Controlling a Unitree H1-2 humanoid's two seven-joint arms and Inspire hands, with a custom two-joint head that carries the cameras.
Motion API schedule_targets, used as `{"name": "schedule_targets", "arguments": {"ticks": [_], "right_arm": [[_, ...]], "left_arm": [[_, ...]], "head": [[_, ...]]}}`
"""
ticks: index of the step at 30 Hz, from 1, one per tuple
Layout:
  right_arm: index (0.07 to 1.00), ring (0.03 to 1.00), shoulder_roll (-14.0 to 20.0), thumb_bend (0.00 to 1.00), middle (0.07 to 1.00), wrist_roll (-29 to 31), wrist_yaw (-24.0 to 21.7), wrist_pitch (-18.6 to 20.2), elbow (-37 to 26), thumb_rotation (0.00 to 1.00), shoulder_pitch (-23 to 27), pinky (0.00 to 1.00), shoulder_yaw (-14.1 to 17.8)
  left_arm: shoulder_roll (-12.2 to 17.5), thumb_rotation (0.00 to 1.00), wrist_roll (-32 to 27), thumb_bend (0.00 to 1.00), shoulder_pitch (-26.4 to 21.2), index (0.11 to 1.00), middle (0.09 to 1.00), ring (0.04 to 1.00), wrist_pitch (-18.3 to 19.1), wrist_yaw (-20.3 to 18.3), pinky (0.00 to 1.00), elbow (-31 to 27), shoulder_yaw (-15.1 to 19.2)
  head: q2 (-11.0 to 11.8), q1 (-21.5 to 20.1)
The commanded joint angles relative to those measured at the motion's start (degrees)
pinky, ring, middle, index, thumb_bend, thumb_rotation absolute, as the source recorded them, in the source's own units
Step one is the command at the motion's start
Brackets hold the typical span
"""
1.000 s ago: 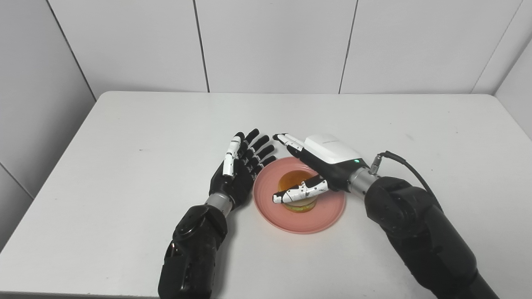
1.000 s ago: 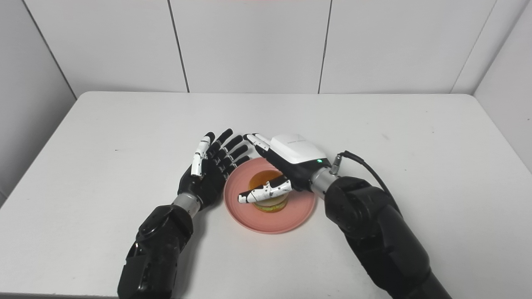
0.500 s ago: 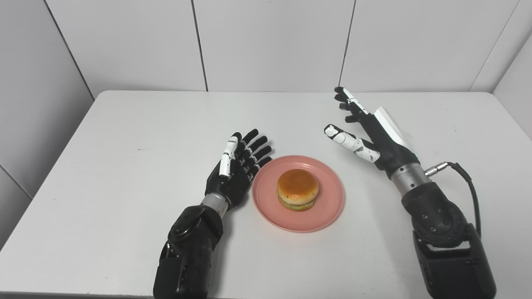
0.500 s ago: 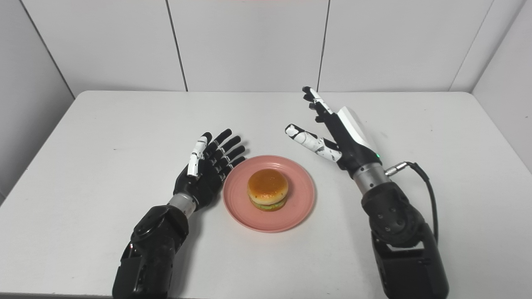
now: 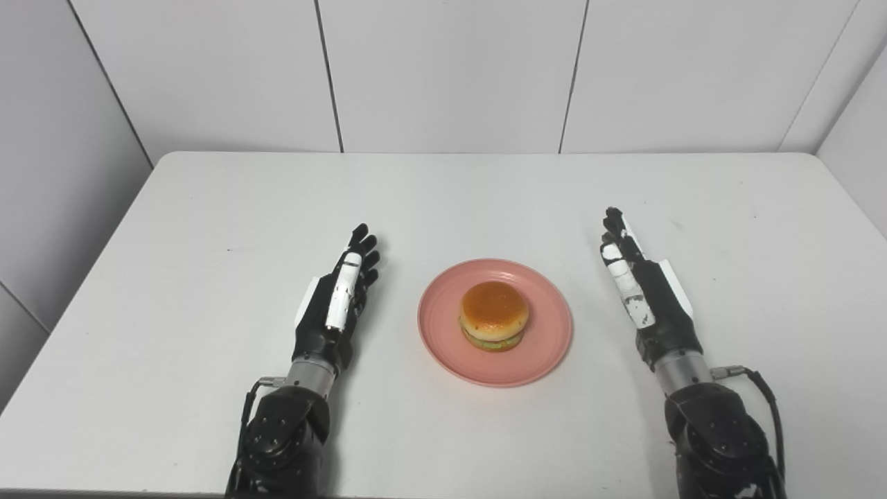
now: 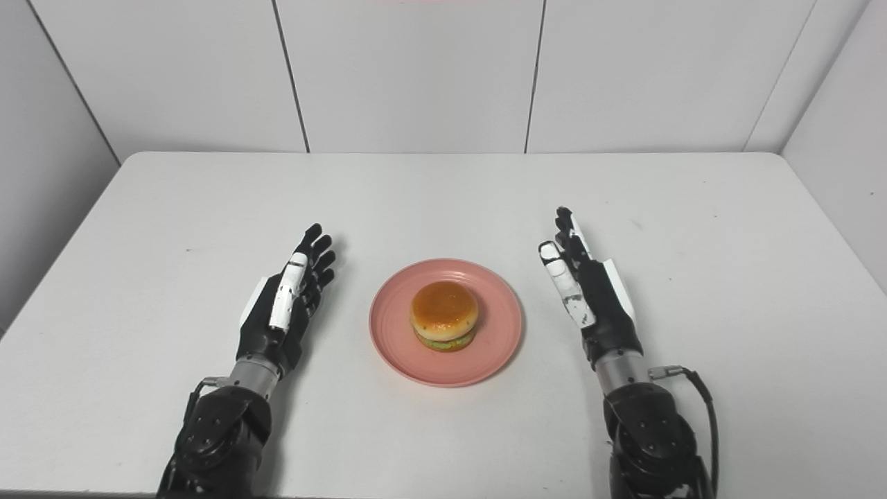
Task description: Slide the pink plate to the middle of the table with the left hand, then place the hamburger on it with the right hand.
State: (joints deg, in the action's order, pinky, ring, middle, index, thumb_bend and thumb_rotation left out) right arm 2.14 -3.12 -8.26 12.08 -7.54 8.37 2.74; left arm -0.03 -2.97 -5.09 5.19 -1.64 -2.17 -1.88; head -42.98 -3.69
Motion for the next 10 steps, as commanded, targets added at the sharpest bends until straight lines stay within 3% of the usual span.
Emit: {"name": "schedule_targets", "arguments": {"ticks": [1,5,10], "right_arm": [[1.000,1.000,-1.0,0.87,1.000,3.5,0.2,-2.2,-0.4,1.00,0.2,1.00,0.7],[1.000,1.000,-1.2,0.74,1.000,6.1,0.3,-1.8,1.5,1.00,-0.4,1.00,0.8],[1.000,1.000,-0.8,0.57,1.000,8.3,0.1,-3.2,3.2,1.00,-0.6,1.00,0.8]], "left_arm": [[0.5,1.00,3.9,0.40,-0.8,0.999,1.000,1.000,-6.5,1.1,1.00,0.0,-0.8],[0.8,1.00,7.6,0.39,0.9,1.000,1.000,1.000,-8.8,2.3,1.00,0.8,-1.6],[0.3,1.00,6.7,0.37,1.8,0.987,0.998,0.998,-10.8,2.1,0.99,2.2,-1.3]], "head": [[0.0,0.0],[-0.1,0.5],[0.1,0.8]]}}
